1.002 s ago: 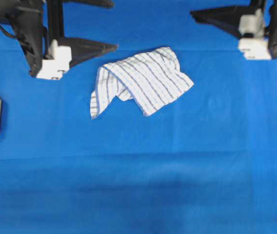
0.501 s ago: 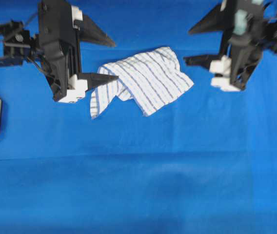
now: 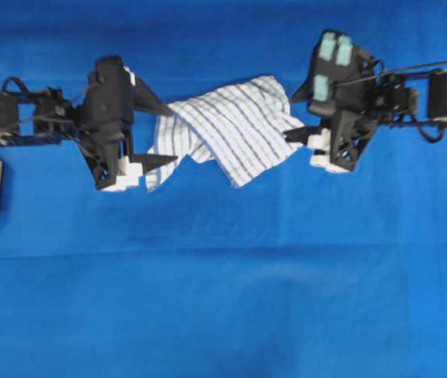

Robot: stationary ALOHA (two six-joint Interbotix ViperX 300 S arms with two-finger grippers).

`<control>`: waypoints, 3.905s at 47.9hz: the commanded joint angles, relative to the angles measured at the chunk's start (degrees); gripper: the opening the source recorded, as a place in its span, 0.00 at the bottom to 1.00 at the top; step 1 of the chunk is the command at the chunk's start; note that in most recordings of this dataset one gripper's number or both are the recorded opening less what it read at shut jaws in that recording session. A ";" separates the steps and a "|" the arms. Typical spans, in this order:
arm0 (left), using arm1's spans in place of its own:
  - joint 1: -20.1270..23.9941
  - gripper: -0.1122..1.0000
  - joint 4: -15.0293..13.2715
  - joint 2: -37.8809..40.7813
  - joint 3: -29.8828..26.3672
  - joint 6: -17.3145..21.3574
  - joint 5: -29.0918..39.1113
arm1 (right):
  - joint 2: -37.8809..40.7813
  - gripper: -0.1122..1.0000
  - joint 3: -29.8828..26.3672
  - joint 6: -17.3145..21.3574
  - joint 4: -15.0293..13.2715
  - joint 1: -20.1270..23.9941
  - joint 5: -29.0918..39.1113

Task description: Lift the towel with both arms.

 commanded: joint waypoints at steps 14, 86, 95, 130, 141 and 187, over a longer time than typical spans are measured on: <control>0.00 0.92 -0.26 12.83 0.79 -0.09 -7.21 | 11.34 0.69 -0.79 1.32 0.26 -0.18 -6.33; 0.97 0.16 -0.26 1.58 -7.38 -7.29 13.97 | -0.26 0.16 -5.62 0.70 0.44 -0.62 3.69; 0.97 0.16 -0.26 -5.62 -12.22 -7.29 22.06 | -7.73 0.16 -10.90 0.18 0.26 -0.62 13.01; 1.76 0.16 1.05 -13.45 -38.67 -4.39 49.57 | -16.35 0.16 -32.96 -5.80 0.09 -0.62 32.17; 3.25 0.16 1.05 -13.18 -41.40 -2.37 51.06 | -16.35 0.16 -35.77 -7.29 0.09 -0.53 34.19; 3.34 0.91 0.79 -18.02 -38.32 -2.55 45.35 | -16.79 0.68 -35.33 -11.78 0.00 -0.53 32.26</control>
